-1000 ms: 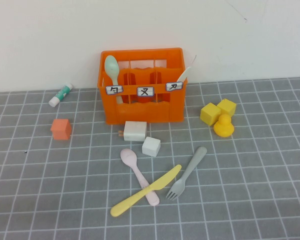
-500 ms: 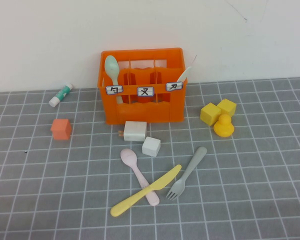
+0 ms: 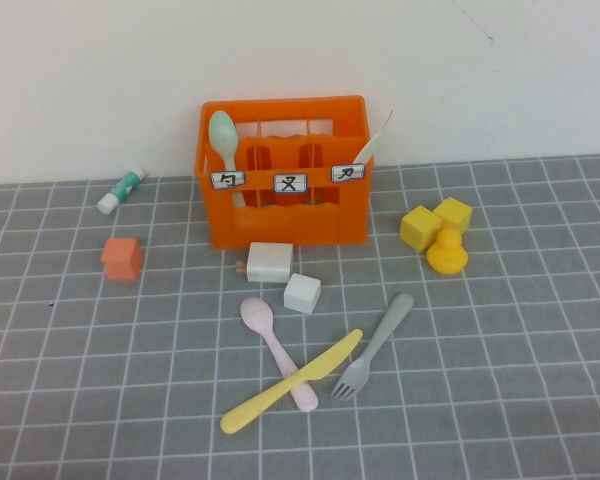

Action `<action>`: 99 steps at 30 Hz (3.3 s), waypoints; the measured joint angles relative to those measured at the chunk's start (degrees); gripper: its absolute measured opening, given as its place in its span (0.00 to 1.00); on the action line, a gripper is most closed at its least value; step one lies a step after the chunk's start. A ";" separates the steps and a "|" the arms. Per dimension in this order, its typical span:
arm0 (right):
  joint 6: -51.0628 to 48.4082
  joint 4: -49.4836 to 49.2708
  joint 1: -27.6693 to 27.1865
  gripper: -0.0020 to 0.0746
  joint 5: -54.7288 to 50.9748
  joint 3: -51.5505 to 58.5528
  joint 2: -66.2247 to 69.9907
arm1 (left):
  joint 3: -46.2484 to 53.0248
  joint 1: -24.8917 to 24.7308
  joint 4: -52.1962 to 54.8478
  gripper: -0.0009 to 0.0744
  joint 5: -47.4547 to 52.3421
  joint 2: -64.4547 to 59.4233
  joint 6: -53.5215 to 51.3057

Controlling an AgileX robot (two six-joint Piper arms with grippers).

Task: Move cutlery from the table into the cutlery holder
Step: Pick up the knife

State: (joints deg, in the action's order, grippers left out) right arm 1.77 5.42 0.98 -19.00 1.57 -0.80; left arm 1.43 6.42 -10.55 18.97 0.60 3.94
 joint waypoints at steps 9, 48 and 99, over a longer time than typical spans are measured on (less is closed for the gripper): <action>0.00 0.00 0.00 0.06 0.00 0.00 0.00 | 0.00 0.00 0.47 0.01 0.00 0.00 -0.17; -10.28 -41.96 0.00 0.06 -0.22 -0.82 0.00 | -0.10 0.00 4.38 0.01 0.00 0.02 -0.45; -72.16 -19.28 34.73 0.07 -39.16 -89.60 103.75 | -0.10 0.00 4.59 0.01 0.11 0.02 -0.32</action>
State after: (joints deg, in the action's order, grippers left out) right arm -70.39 -13.86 35.72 -58.16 -88.03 102.95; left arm 1.33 6.42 -5.96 19.09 0.62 3.62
